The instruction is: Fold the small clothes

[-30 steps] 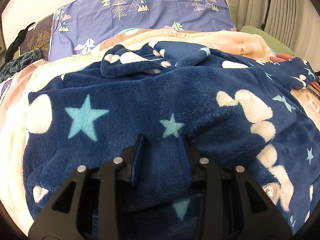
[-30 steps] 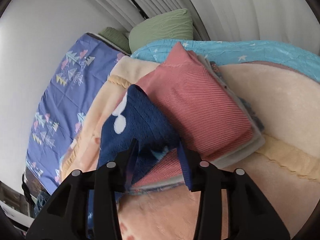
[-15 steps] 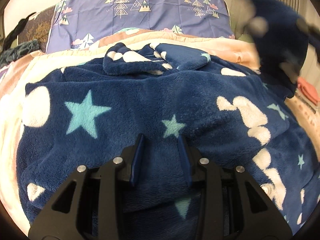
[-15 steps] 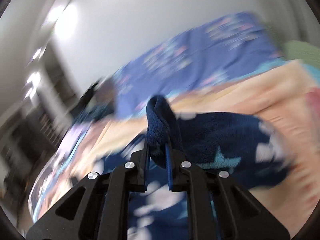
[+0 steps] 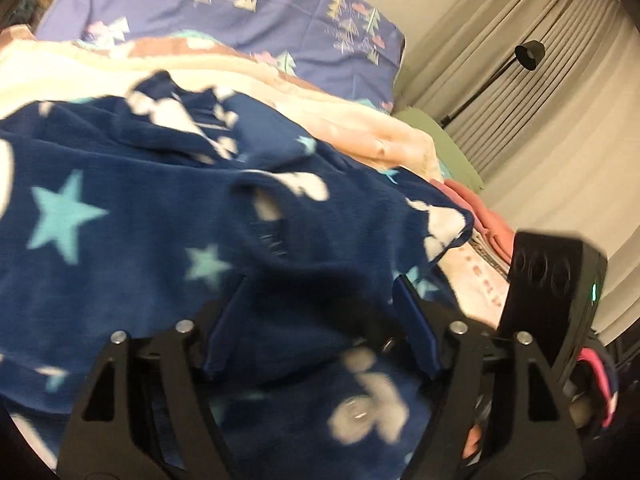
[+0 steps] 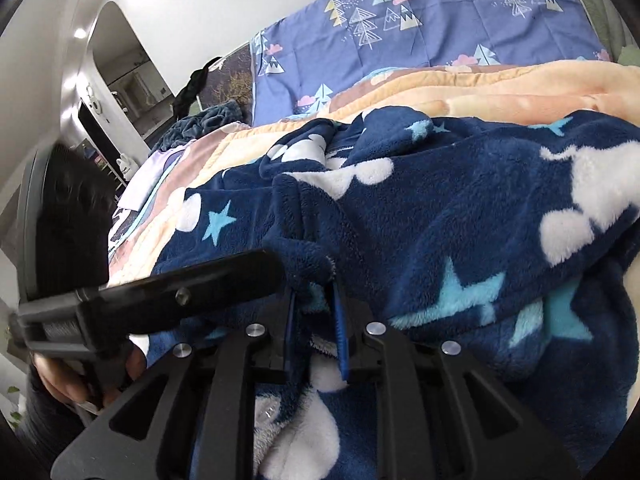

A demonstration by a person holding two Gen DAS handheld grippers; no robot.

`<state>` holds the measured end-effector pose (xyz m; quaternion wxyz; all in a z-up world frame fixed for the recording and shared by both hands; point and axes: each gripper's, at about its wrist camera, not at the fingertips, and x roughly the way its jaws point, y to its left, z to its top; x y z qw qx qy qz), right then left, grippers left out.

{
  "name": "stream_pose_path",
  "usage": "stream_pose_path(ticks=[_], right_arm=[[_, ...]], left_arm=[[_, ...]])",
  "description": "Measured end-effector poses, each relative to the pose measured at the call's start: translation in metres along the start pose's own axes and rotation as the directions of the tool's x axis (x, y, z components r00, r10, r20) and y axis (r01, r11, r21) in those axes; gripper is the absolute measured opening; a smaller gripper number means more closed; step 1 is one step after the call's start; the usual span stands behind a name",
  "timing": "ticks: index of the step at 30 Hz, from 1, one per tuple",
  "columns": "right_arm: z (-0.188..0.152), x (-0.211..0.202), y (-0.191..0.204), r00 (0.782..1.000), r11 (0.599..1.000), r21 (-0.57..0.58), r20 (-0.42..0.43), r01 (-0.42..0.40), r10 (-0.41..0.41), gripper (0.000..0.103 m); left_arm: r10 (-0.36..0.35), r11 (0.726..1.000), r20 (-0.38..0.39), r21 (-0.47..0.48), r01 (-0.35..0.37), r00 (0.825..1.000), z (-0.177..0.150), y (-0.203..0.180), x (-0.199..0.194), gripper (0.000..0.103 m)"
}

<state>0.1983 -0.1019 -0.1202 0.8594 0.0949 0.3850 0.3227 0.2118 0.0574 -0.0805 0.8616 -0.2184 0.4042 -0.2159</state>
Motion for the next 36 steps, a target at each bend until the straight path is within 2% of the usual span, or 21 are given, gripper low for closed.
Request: stream_pose_path(ticks=[2, 4, 5, 6, 7, 9, 11, 13, 14, 17, 21, 25, 27, 29, 31, 33, 35, 36], right_arm=[[-0.002, -0.003, 0.003, 1.0, 1.0, -0.024, 0.006, -0.013, 0.013, 0.03], [-0.003, -0.012, 0.005, 0.999, 0.999, -0.04, 0.017, -0.037, 0.038, 0.037], [-0.004, -0.015, 0.004, 0.999, 0.998, -0.037, 0.021, -0.046, 0.047, 0.039], [-0.005, -0.021, -0.001, 0.998, 0.998, -0.017, 0.028, -0.06, 0.06, 0.039], [-0.006, -0.025, -0.008, 0.997, 0.998, 0.018, 0.038, -0.067, 0.066, 0.039], [-0.008, -0.034, -0.032, 0.996, 0.989, 0.133, 0.066, -0.065, 0.057, 0.04], [-0.009, -0.036, -0.057, 0.997, 0.967, 0.249, 0.064, -0.06, 0.046, 0.04], [-0.011, -0.035, -0.078, 0.994, 0.929, 0.355, 0.065, -0.106, 0.089, 0.038], [-0.012, -0.034, -0.08, 0.993, 0.923, 0.369, 0.066, -0.115, 0.097, 0.038], [-0.012, -0.032, -0.071, 0.997, 0.945, 0.319, 0.056, -0.072, 0.057, 0.039], [-0.012, -0.027, -0.055, 0.999, 0.969, 0.245, 0.04, -0.016, 0.007, 0.044], [-0.011, -0.024, -0.055, 0.999, 0.971, 0.239, 0.036, -0.008, -0.001, 0.044], [-0.011, -0.023, -0.054, 0.999, 0.972, 0.235, 0.034, -0.003, -0.005, 0.044], [-0.011, -0.023, -0.055, 0.999, 0.973, 0.23, 0.031, 0.004, -0.012, 0.044], [-0.011, -0.022, -0.053, 0.999, 0.975, 0.223, 0.03, 0.011, -0.018, 0.044], [-0.011, -0.021, -0.05, 0.999, 0.976, 0.216, 0.029, 0.02, -0.027, 0.045], [-0.01, -0.02, -0.046, 0.999, 0.979, 0.201, 0.023, 0.044, -0.049, 0.045], [-0.009, -0.021, -0.044, 0.998, 0.979, 0.194, 0.019, 0.06, -0.065, 0.045]], left_arm=[[0.023, 1.0, -0.032, -0.014, -0.023, 0.999, 0.004, -0.005, 0.016, 0.076], [0.077, 0.997, -0.057, -0.025, -0.079, 0.995, 0.007, -0.006, 0.03, 0.069], [0.104, 0.994, -0.047, -0.019, -0.105, 0.993, 0.007, -0.007, 0.031, 0.05], [0.138, 0.99, -0.028, -0.004, -0.138, 0.99, 0.009, -0.009, 0.032, 0.022], [0.12, 0.993, -0.013, -0.004, -0.12, 0.993, 0.013, -0.01, 0.029, 0.014], [0.092, 0.995, 0.029, -0.025, -0.092, 0.995, 0.017, -0.007, 0.016, 0.013], [0.091, 0.996, 0.107, -0.014, -0.09, 0.99, 0.03, -0.012, -0.011, 0.012], [0.08, 0.997, 0.175, 0.008, -0.082, 0.981, 0.043, -0.02, -0.043, 0.012], [0.079, 0.996, 0.197, 0.022, -0.085, 0.977, 0.048, -0.022, -0.058, 0.012], [0.119, 0.99, 0.239, 0.04, -0.132, 0.964, 0.054, -0.021, -0.101, 0.013], [0.212, 0.975, 0.274, 0.002, -0.221, 0.938, 0.046, 0.007, -0.14, 0.013], [0.292, 0.955, 0.233, -0.118, -0.272, 0.927, 0.028, 0.063, -0.153, 0.013], [0.338, 0.938, 0.181, -0.142, -0.315, 0.924, 0.019, 0.086, -0.144, 0.02], [0.434, 0.895, 0.117, -0.17, -0.413, 0.893, 0.008, 0.108, -0.13, 0.032], [0.5, 0.858, 0.09, -0.186, -0.479, 0.861, 0.001, 0.122, -0.124, 0.035], [0.5, 0.857, 0.117, -0.205, -0.472, 0.858, -0.003, 0.12, -0.129, 0.035], [0.463, 0.883, 0.172, -0.176, -0.436, 0.869, -0.005, 0.105, -0.137, 0.033], [0.438, 0.898, 0.202, -0.142, -0.417, 0.876, -0.005, 0.093, -0.14, 0.028]])
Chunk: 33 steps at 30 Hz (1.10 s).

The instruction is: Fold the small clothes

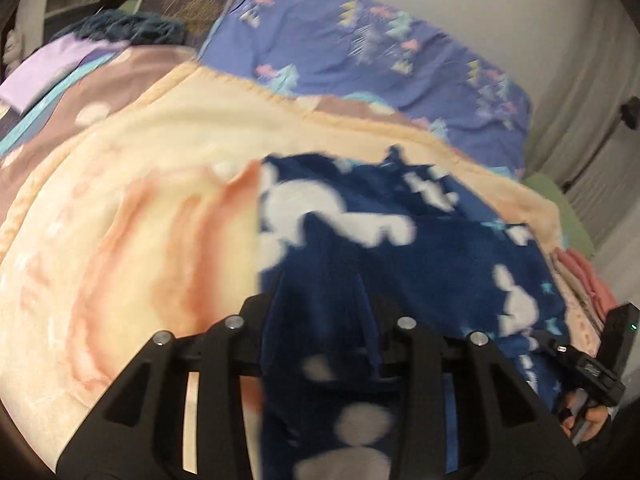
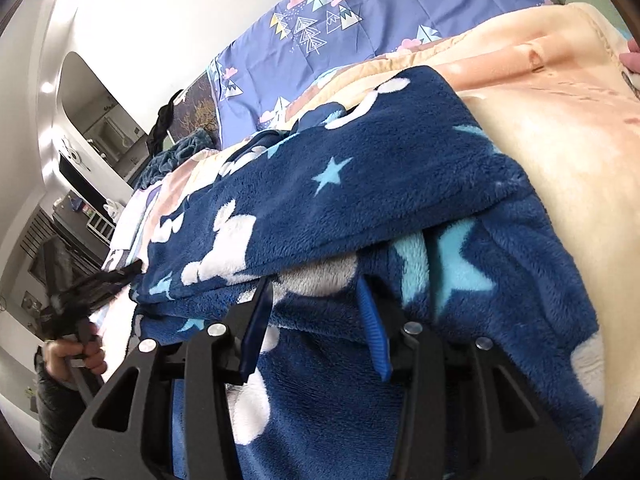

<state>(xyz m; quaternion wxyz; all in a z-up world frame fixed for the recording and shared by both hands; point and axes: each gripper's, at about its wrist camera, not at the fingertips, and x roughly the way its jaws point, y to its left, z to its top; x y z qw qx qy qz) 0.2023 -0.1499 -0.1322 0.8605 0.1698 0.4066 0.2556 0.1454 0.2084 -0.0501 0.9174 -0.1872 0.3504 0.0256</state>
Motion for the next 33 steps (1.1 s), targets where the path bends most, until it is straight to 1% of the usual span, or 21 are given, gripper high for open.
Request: stream_pose_path(ticks=[2, 4, 5, 7, 8, 10, 11, 12, 14, 18, 19, 20, 21, 22, 23, 24, 25, 27, 28, 30, 33], right_arm=[[0.0, -0.01, 0.013, 1.0, 1.0, -0.024, -0.01, 0.007, -0.007, 0.045], [0.003, -0.024, 0.035, 0.997, 0.992, -0.093, -0.022, -0.081, 0.079, 0.045], [0.008, -0.033, 0.049, 0.994, 0.983, -0.15, -0.001, -0.104, 0.105, 0.045], [0.016, -0.039, 0.062, 0.993, 0.974, -0.204, 0.044, -0.1, 0.111, 0.045], [0.023, -0.037, 0.062, 0.994, 0.974, -0.216, 0.059, -0.072, 0.087, 0.045], [0.033, -0.016, 0.045, 0.994, 0.977, -0.19, 0.065, 0.093, -0.082, 0.045], [0.035, 0.003, 0.028, 0.966, 0.948, -0.185, 0.048, 0.26, -0.256, 0.044], [0.031, 0.022, 0.01, 0.936, 0.915, -0.206, 0.02, 0.347, -0.35, 0.037], [0.026, 0.03, -0.009, 0.959, 0.947, -0.159, 0.001, 0.28, -0.284, 0.038], [0.025, 0.011, 0.014, 0.941, 0.922, -0.196, 0.023, 0.334, -0.337, 0.039], [0.021, 0.002, 0.019, 0.945, 0.928, -0.185, 0.008, 0.323, -0.327, 0.039], [0.013, -0.008, 0.018, 0.958, 0.944, -0.169, -0.013, 0.282, -0.288, 0.04], [0.003, -0.023, 0.02, 0.978, 0.967, -0.157, -0.037, 0.199, -0.207, 0.041], [-0.007, -0.034, 0.022, 0.989, 0.982, -0.15, -0.072, 0.118, -0.13, 0.041], [-0.022, -0.045, 0.022, 0.989, 0.994, -0.114, -0.145, -0.007, -0.01, 0.041], [-0.038, -0.052, 0.019, 0.972, 0.992, -0.054, -0.212, -0.114, 0.101, 0.041], [-0.052, -0.057, 0.018, 0.949, 0.982, -0.004, -0.257, -0.189, 0.181, 0.041], [-0.091, -0.066, 0.015, 0.865, 0.934, 0.121, -0.353, -0.335, 0.356, 0.041], [-0.11, -0.074, 0.016, 0.838, 0.919, 0.151, -0.377, -0.364, 0.394, 0.041], [-0.129, -0.087, 0.018, 0.828, 0.911, 0.154, -0.38, -0.382, 0.412, 0.041], [-0.147, -0.109, 0.027, 0.781, 0.867, 0.197, -0.378, -0.458, 0.498, 0.043]], left_arm=[[-0.039, 0.997, 0.016, 0.069, 0.038, 0.999, -0.01, -0.021, -0.007, 0.025], [-0.067, 0.987, -0.005, 0.145, 0.067, 0.998, -0.017, -0.047, -0.003, 0.024], [-0.068, 0.983, -0.028, 0.171, 0.072, 0.997, -0.022, -0.056, 0.004, 0.024], [-0.015, 0.977, -0.085, 0.213, 0.033, 0.996, -0.036, -0.069, 0.029, 0.024], [0.021, 0.976, -0.116, 0.216, 0.005, 0.993, -0.043, -0.069, 0.045, 0.024], [0.037, 0.976, -0.115, 0.219, -0.011, 0.993, -0.05, -0.069, 0.059, 0.024], [0.036, 0.976, -0.112, 0.219, -0.01, 0.993, -0.049, -0.068, 0.057, 0.023], [0.029, 0.976, -0.112, 0.218, -0.004, 0.993, -0.049, -0.068, 0.054, 0.024], [-0.007, 0.978, -0.113, 0.204, 0.03, 0.994, -0.051, -0.062, 0.053, 0.024], [-0.001, 0.979, -0.105, 0.203, 0.022, 0.994, -0.051, -0.061, 0.047, 0.024], [0.011, 0.978, -0.1, 0.209, 0.01, 0.995, -0.051, -0.064, 0.044, 0.024], [0.019, 0.977, -0.088, 0.212, 0.0, 0.996, -0.053, -0.068, 0.036, 0.029], [0.008, 0.977, -0.071, 0.213, 0.008, 0.997, -0.056, -0.071, 0.023, 0.042], [-0.042, 0.97, -0.054, 0.237, 0.054, 0.998, -0.063, -0.077, 0.003, 0.049], [-0.062, 0.963, -0.05, 0.261, 0.073, 0.997, -0.068, -0.081, -0.008, 0.052], [-0.071, 0.953, -0.047, 0.293, 0.082, 0.996, -0.075, -0.085, -0.021, 0.054], [-0.07, 0.94, -0.046, 0.331, 0.081, 0.996, -0.087, -0.088, -0.037, 0.055], [-0.066, 0.928, -0.047, 0.364, 0.078, 0.997, -0.109, -0.085, -0.061, 0.063], [-0.061, 0.929, -0.048, 0.363, 0.075, 0.997, -0.117, -0.08, -0.068, 0.064], [-0.047, 0.938, -0.05, 0.341, 0.062, 0.998, -0.132, -0.067, -0.084, 0.064], [-0.009, 0.962, -0.048, 0.274, 0.021, 0.999, -0.15, -0.041, -0.106, 0.065]])
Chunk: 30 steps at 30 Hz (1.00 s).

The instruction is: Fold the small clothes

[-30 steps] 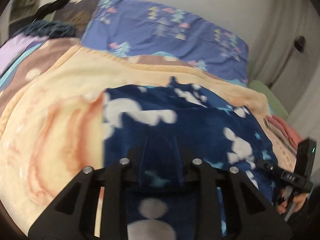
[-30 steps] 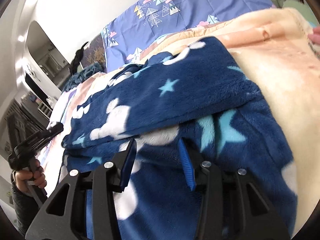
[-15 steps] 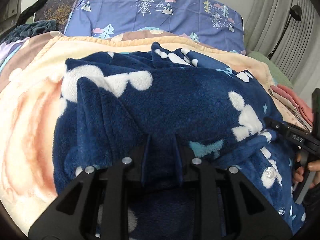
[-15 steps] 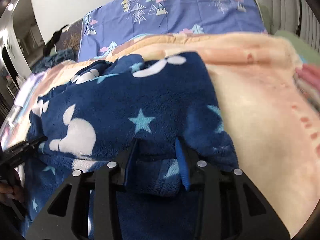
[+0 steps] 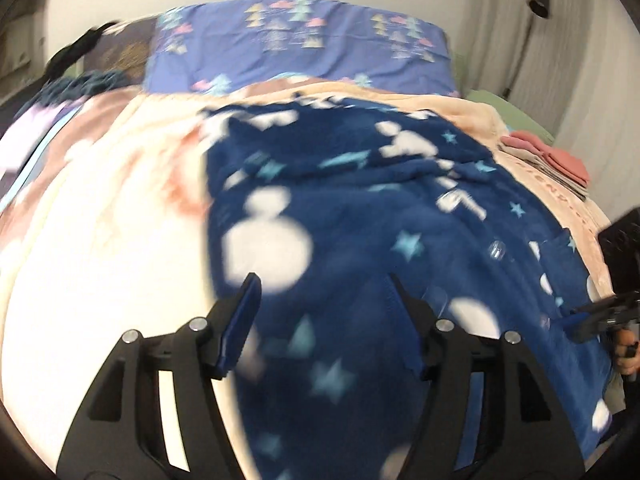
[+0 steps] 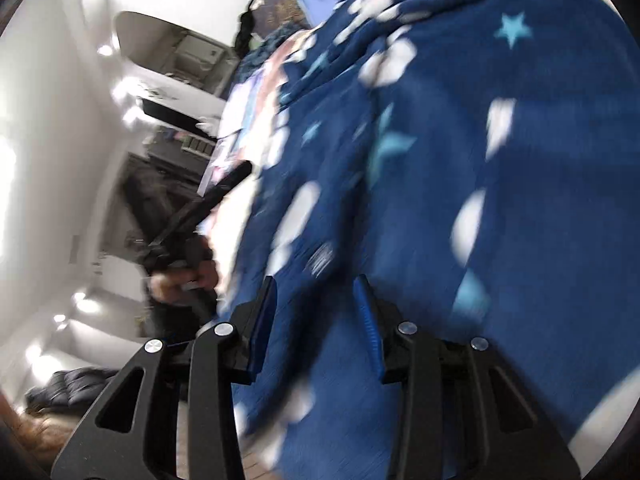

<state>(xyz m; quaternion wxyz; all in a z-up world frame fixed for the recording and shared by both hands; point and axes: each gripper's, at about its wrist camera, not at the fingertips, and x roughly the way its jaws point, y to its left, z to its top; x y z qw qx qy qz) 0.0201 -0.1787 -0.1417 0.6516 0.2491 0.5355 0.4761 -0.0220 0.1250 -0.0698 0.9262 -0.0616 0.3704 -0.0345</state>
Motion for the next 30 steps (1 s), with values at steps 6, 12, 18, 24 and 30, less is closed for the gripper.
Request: stream_pose_path(ticks=[6, 12, 18, 24, 30], right_arm=[[-0.024, 0.032, 0.027, 0.993, 0.996, -0.047, -0.094, 0.071, -0.075, 0.042], [-0.024, -0.003, 0.057, 0.987, 0.985, -0.101, 0.099, 0.138, -0.128, 0.007], [-0.039, -0.017, 0.032, 0.955, 0.956, -0.025, 0.067, 0.291, -0.289, 0.021], [-0.053, -0.126, 0.016, 0.811, 0.892, 0.121, 0.378, 0.435, -0.447, 0.05], [-0.083, -0.125, -0.047, 0.906, 0.927, 0.234, 0.241, 0.293, -0.347, 0.052]], left_arm=[[-0.039, 0.998, -0.09, -0.044, 0.035, 0.995, -0.044, 0.008, -0.018, 0.066], [-0.088, 0.995, -0.12, -0.062, 0.081, 0.989, -0.077, 0.003, -0.036, 0.029], [-0.097, 0.992, -0.094, -0.09, 0.089, 0.991, -0.088, 0.008, -0.055, 0.026], [-0.135, 0.985, -0.118, -0.122, 0.12, 0.984, -0.108, 0.01, -0.075, 0.061], [-0.293, 0.94, -0.14, -0.223, 0.258, 0.946, -0.128, 0.019, -0.07, 0.063]])
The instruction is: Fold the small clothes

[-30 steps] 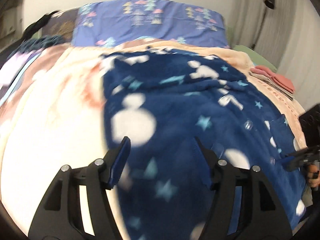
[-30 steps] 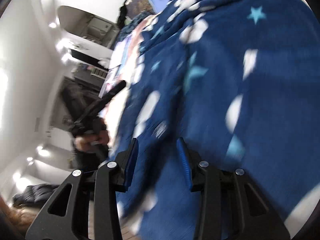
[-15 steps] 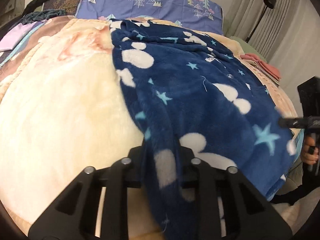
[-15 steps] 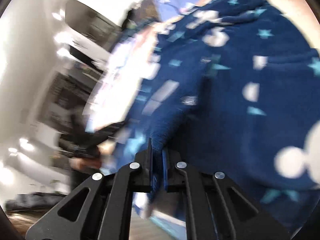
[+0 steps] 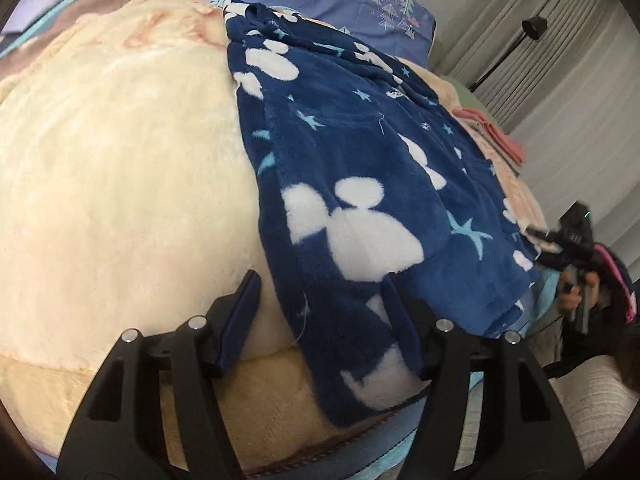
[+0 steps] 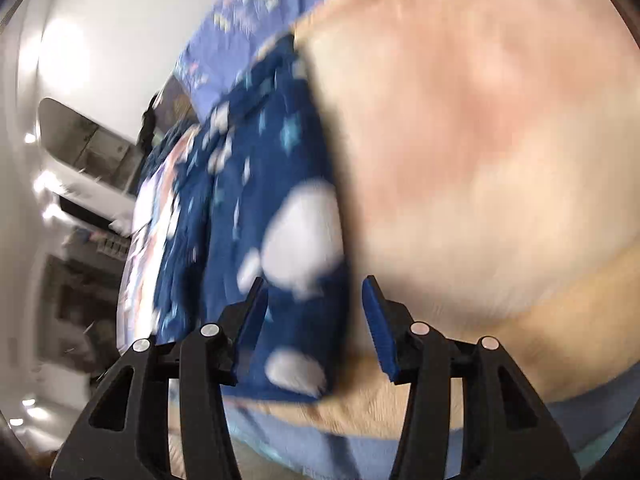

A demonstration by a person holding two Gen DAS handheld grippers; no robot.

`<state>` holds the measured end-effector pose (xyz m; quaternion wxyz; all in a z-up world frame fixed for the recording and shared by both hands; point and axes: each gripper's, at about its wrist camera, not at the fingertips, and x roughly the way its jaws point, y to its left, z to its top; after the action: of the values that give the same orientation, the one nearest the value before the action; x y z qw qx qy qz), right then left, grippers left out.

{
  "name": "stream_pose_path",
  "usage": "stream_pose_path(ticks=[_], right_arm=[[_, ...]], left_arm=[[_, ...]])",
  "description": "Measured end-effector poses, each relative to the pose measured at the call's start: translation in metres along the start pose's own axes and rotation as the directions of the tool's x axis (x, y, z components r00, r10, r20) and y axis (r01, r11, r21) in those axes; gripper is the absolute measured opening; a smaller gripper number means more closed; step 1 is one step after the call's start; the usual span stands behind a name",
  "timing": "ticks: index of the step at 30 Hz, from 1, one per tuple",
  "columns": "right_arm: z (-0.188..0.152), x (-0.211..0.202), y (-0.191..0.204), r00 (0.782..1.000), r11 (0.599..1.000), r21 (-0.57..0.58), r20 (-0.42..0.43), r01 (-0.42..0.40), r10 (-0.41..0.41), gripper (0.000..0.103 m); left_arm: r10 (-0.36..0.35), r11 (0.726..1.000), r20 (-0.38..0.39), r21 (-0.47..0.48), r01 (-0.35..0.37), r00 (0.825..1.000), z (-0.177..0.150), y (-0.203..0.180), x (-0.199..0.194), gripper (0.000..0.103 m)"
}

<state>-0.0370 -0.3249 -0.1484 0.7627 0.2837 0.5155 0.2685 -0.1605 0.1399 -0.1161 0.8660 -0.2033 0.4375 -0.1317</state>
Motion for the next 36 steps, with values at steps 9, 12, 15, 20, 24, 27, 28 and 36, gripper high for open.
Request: stream_pose_path(ticks=[9, 12, 15, 20, 24, 27, 28, 36], right_arm=[[0.006, 0.023, 0.031, 0.992, 0.988, -0.09, -0.027, -0.122, 0.12, 0.055], [0.006, 0.01, 0.014, 0.989, 0.988, -0.044, -0.006, -0.145, 0.145, 0.044], [0.011, 0.015, 0.015, 0.99, 0.99, -0.021, 0.01, -0.14, 0.14, 0.029], [0.01, -0.003, 0.023, 0.976, 0.978, -0.055, 0.08, -0.199, 0.203, 0.013], [0.018, -0.031, 0.047, 0.944, 0.955, -0.133, 0.162, -0.267, 0.286, 0.011], [0.022, -0.048, 0.066, 0.923, 0.937, -0.187, 0.196, -0.296, 0.331, 0.01], [0.023, -0.055, 0.073, 0.912, 0.928, -0.207, 0.209, -0.311, 0.353, 0.01], [0.005, -0.129, 0.124, 0.816, 0.853, -0.398, 0.327, -0.339, 0.477, 0.01]], left_arm=[[-0.069, 0.998, -0.035, -0.013, 0.068, 0.997, -0.007, -0.015, 0.001, 0.062], [-0.101, 0.994, -0.011, -0.048, 0.1, 0.995, -0.011, -0.011, -0.003, 0.06], [-0.048, 0.997, 0.001, -0.056, 0.048, 0.999, -0.008, -0.013, -0.001, 0.027], [-0.057, 0.998, 0.112, 0.005, 0.057, 0.992, 0.003, -0.034, -0.018, 0.014], [-0.078, 0.996, 0.257, 0.062, 0.065, 0.963, 0.021, -0.049, -0.057, 0.013], [-0.096, 0.993, 0.326, 0.095, 0.069, 0.941, 0.032, -0.057, -0.077, 0.013], [-0.097, 0.993, 0.346, 0.103, 0.065, 0.933, 0.036, -0.061, -0.085, 0.013], [-0.102, 0.977, 0.468, 0.215, -0.001, 0.878, 0.039, -0.104, -0.15, 0.013]])
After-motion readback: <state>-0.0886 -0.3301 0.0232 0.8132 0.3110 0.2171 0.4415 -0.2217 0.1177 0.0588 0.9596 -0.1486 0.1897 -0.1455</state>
